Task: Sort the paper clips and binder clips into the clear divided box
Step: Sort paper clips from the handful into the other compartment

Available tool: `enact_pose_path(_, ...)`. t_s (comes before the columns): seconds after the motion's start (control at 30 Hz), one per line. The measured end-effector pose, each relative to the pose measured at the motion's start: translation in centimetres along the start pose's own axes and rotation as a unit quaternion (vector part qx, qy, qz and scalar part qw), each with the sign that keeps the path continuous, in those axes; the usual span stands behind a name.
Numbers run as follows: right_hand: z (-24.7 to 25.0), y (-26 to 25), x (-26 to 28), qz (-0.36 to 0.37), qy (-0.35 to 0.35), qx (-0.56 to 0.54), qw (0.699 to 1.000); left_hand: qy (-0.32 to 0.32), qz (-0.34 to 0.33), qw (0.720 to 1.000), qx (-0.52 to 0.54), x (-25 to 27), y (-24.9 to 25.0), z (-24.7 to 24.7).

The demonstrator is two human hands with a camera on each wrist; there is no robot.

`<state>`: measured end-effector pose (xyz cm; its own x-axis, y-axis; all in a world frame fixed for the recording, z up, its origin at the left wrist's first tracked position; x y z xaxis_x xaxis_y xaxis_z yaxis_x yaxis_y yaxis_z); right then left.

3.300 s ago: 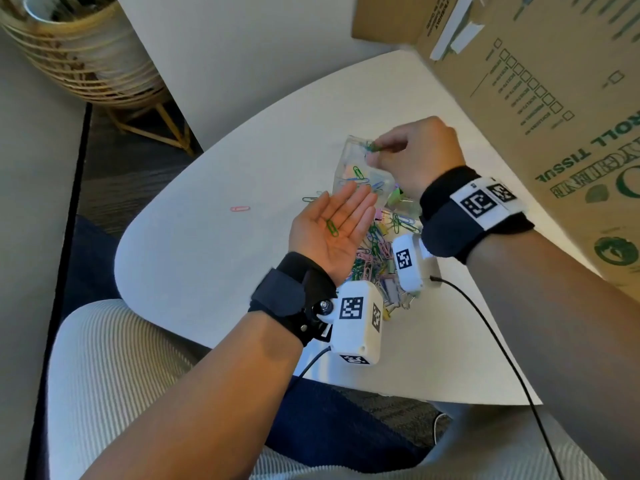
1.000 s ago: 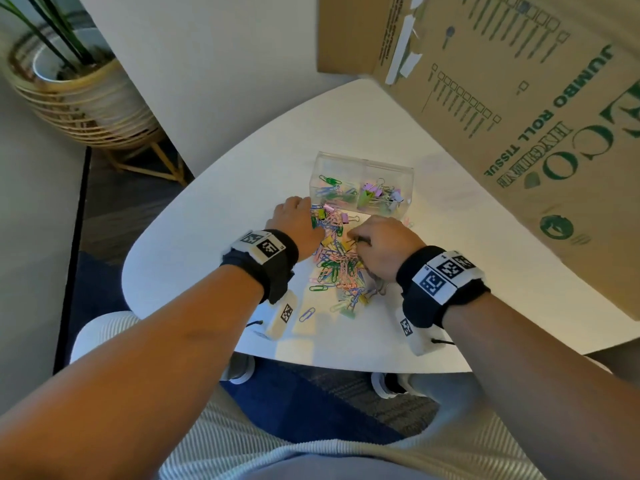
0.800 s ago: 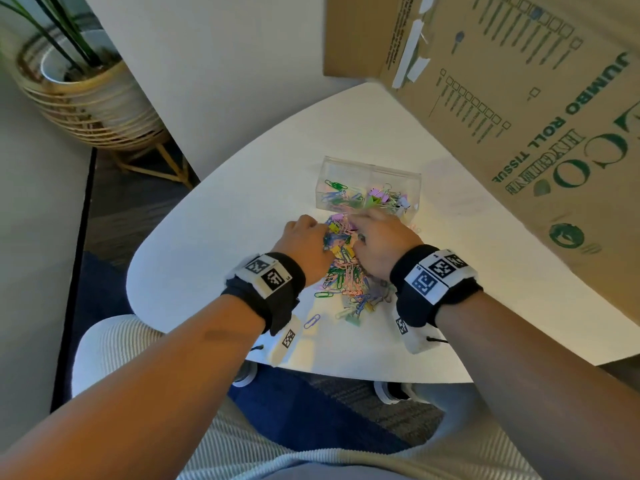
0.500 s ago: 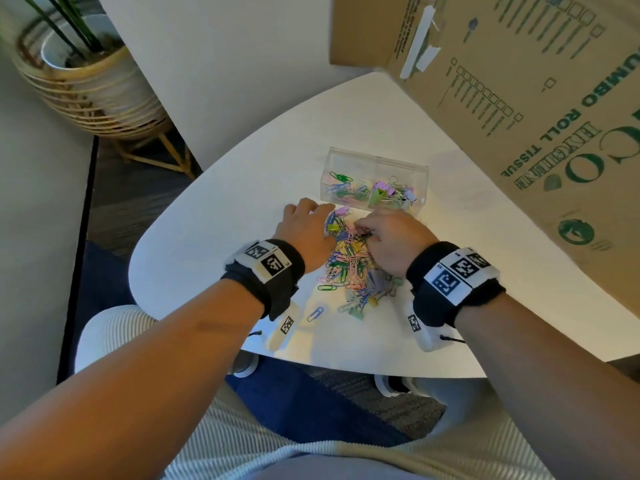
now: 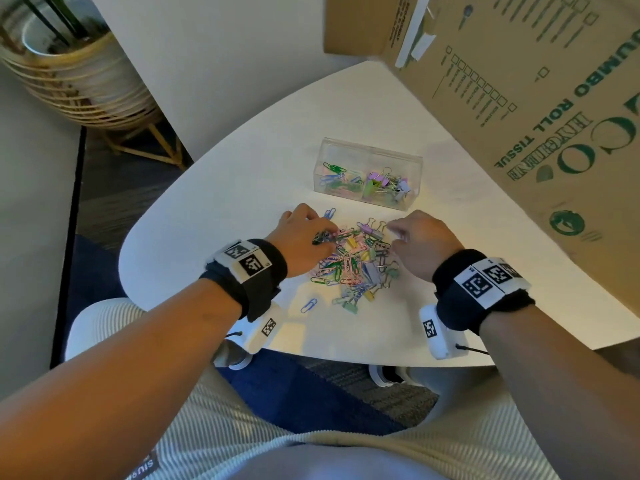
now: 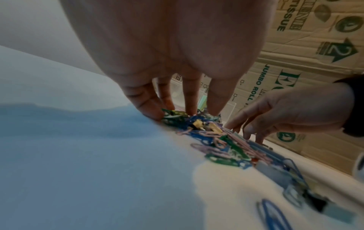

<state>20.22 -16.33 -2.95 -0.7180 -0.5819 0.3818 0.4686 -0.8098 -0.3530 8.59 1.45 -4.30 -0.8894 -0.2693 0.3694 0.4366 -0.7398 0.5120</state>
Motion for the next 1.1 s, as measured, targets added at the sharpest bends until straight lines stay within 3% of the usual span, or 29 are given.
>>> enact_pose_path(0.1,-0.8,-0.9,0.8,0.03,0.01,-0.048,0.998,-0.012,-0.006,1.0,0.007,0.9,-0.8,0.2)
enact_pose_path(0.2,-0.9,-1.3,1.3,0.014,0.011,-0.131,0.991,-0.046,-0.036,0.998,-0.038,1.8,-0.8,0.3)
enact_pose_path(0.37,-0.6,-0.9,2.2,-0.024,-0.092,0.011,0.995,-0.095,-0.033,0.975,-0.199,2.9,-0.9,-0.4)
enact_pose_path(0.5,-2.2,-2.2,2.4,-0.008,-0.102,0.077,0.992,-0.076,-0.025,0.984,-0.161,2.0,0.5,-1.3)
enact_pose_path(0.73,-2.4,-3.2,0.5,0.012,-0.048,-0.052,0.997,-0.013,-0.044,0.999,-0.019,0.2,1.7,-1.8)
enact_pose_path(0.87,-1.8,-1.6,1.2,-0.001,-0.042,-0.064,0.997,0.01,-0.037,0.998,-0.052,1.1,1.1,-0.9)
enact_pose_path(0.97,-1.8,-1.2,1.9,-0.037,-0.059,-0.039,0.997,-0.014,0.009,0.994,-0.107,1.6,0.6,0.0)
enact_pose_path(1.1,-2.7,-2.5,1.8,-0.034,-0.068,0.005,0.997,-0.06,0.037,0.993,-0.095,1.2,1.2,-0.5)
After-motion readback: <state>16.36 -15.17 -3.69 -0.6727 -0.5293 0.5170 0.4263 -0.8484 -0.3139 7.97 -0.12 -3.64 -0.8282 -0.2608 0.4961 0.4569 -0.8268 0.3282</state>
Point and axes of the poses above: each hand's wrist, its own x-axis away from the middle knuckle, its own z-axis out of the back of the hand, y = z × x, the point moved 2 cm from there along -x, towards the middle knuckle, and after that the axes turned 3 degrees about y, right-handed, at the moved point
